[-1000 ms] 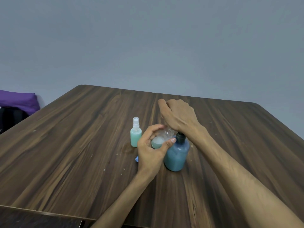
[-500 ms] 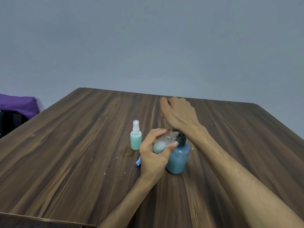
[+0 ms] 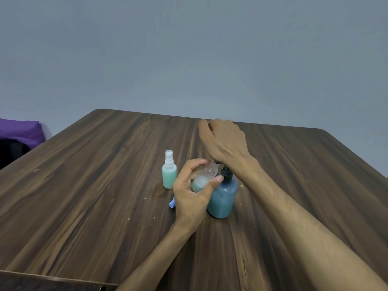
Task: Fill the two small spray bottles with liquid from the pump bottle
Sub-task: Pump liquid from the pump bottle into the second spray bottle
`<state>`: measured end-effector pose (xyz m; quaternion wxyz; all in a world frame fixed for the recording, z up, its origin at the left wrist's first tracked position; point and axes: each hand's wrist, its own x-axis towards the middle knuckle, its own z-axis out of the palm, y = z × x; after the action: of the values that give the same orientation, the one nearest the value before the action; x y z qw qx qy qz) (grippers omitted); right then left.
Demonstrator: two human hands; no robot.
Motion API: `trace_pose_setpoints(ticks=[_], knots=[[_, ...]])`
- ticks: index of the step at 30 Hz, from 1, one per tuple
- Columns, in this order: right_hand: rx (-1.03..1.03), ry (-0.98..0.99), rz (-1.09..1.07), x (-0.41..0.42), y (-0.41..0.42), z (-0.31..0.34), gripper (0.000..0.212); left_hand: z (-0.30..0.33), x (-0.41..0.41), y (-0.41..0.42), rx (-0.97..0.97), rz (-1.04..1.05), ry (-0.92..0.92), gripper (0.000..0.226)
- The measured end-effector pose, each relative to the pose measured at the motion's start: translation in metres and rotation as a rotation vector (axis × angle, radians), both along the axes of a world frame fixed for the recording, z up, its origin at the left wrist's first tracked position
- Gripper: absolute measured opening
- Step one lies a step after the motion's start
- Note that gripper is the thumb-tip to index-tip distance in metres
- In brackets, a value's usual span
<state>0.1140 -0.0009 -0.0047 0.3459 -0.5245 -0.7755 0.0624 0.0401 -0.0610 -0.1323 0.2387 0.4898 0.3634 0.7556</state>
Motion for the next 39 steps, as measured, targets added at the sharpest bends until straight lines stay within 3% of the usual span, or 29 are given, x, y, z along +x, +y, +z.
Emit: trace_pose_setpoints(ticks=[16,21,39], knots=[[-0.029,-0.099,-0.019,-0.0029,-0.0009,-0.0059,0.058,-0.0019,-0.0023,0.0023,0.004,0.011,0.036,0.042],[-0.001,-0.017,-0.015,-0.0007,0.001,-0.0044,0.053,-0.001,-0.0015,0.0029,0.005,0.0,0.02,0.041],[-0.003,-0.06,-0.032,-0.0014,-0.002,-0.0064,0.057,0.0017,-0.0027,0.0004,-0.023,-0.021,0.038,0.045]])
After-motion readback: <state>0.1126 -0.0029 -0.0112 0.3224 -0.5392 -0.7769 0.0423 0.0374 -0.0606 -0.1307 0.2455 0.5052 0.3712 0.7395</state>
